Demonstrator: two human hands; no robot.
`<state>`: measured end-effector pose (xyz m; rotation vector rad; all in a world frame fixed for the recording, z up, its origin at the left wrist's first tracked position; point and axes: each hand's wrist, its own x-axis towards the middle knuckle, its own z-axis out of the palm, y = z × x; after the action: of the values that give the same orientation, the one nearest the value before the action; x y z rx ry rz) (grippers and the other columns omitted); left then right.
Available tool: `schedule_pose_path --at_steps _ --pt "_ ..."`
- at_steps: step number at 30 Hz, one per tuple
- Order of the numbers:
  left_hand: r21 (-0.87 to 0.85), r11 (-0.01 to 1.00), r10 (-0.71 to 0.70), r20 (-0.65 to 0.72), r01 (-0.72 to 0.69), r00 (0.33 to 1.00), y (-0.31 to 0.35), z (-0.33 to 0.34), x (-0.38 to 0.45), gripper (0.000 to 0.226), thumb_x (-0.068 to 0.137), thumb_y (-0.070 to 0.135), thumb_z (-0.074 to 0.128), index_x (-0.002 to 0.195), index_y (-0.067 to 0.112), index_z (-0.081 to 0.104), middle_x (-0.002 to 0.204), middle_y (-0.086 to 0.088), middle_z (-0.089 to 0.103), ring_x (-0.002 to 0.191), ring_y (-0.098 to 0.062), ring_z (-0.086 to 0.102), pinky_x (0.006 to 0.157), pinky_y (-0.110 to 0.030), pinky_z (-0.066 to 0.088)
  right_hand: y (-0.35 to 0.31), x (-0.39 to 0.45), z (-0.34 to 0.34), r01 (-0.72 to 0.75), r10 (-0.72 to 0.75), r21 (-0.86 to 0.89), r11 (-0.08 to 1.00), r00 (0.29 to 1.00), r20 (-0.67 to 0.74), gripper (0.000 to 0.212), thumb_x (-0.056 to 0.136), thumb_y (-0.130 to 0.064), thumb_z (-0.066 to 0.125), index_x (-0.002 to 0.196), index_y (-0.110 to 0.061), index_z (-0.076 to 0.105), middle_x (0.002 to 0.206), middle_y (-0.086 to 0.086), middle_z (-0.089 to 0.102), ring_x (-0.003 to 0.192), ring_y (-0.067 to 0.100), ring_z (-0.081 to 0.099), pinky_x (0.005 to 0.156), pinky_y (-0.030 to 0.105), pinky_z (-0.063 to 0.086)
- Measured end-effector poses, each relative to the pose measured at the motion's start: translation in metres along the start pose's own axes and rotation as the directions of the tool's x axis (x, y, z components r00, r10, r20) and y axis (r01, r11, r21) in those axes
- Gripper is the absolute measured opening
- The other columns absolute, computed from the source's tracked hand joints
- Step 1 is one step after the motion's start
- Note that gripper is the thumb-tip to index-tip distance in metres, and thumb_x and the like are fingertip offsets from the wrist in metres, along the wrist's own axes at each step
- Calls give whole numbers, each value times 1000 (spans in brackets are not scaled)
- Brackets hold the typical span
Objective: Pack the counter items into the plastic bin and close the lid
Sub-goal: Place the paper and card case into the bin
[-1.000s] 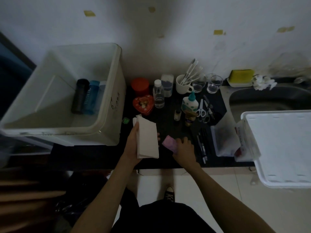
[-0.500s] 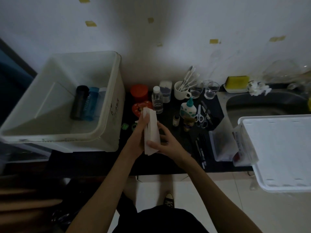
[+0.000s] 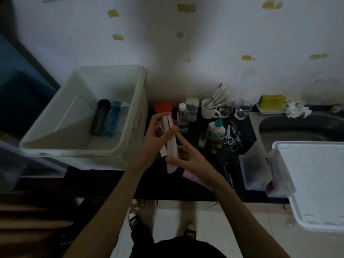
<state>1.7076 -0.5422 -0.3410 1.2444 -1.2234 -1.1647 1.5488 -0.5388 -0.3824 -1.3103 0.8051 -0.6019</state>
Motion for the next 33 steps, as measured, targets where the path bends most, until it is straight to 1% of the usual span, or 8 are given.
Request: schedule_pose_path --at_steps 4,7,12,17,21,24,29,33 --pt "0 999 47 27 -47 999 27 -27 9 62 85 47 66 142 43 41 143 0 49 126 -15 54 95 -37 53 -34 19 11 75 -73 -87 993 997 30 90 83 -39 75 145 -62 14 144 -9 43 125 12 52 99 34 51" --pt "-51 996 70 -39 -72 997 53 -55 12 58 83 41 67 137 28 49 130 -15 55 116 -27 59 91 -43 54 -59 39 25 144 -137 -96 985 988 76 88 81 -39 73 148 -54 18 143 -9 44 123 11 53 90 26 54" --pt "-287 950 73 -172 -121 982 84 -118 17 46 93 34 59 135 19 48 119 -21 51 110 -41 56 102 -59 42 -95 86 64 -231 253 540 809 967 33 66 89 -49 60 142 -13 45 130 11 62 113 27 64 89 38 57" --pt "-350 918 96 -257 -185 962 89 -173 20 48 96 39 54 142 28 44 127 -18 51 112 -34 55 104 -58 43 -115 134 115 -277 255 687 672 957 137 42 96 -28 56 134 -10 53 118 11 66 103 25 66 79 33 60" --pt "-384 919 36 -158 -94 987 76 -243 26 51 96 51 43 146 41 37 144 -10 48 129 -31 50 107 -49 43 -120 178 141 -244 246 634 733 965 87 43 98 -21 53 140 -14 47 123 9 63 104 24 64 75 36 61" --pt "-344 935 -135 -110 89 985 70 -305 38 59 98 60 33 137 21 54 132 -14 58 127 -31 54 106 -49 43 -123 204 151 -215 240 539 815 970 23 40 98 -18 53 138 -17 47 122 6 65 105 24 66 78 38 60" --pt "3 929 -365 -171 371 915 53 -354 66 56 80 50 68 122 13 63 111 -4 70 103 -21 66 77 -31 55 -123 236 160 -262 291 264 928 953 -80 35 96 -17 58 130 -20 51 121 7 65 106 25 65 82 41 59" --pt "88 833 -542 -73 547 837 15 -354 85 34 88 24 70 116 7 62 106 -5 69 87 -14 66 69 -26 55 -103 255 165 -483 514 189 855 840 -177 38 92 -21 65 127 -13 53 116 9 62 104 28 61 93 48 52"
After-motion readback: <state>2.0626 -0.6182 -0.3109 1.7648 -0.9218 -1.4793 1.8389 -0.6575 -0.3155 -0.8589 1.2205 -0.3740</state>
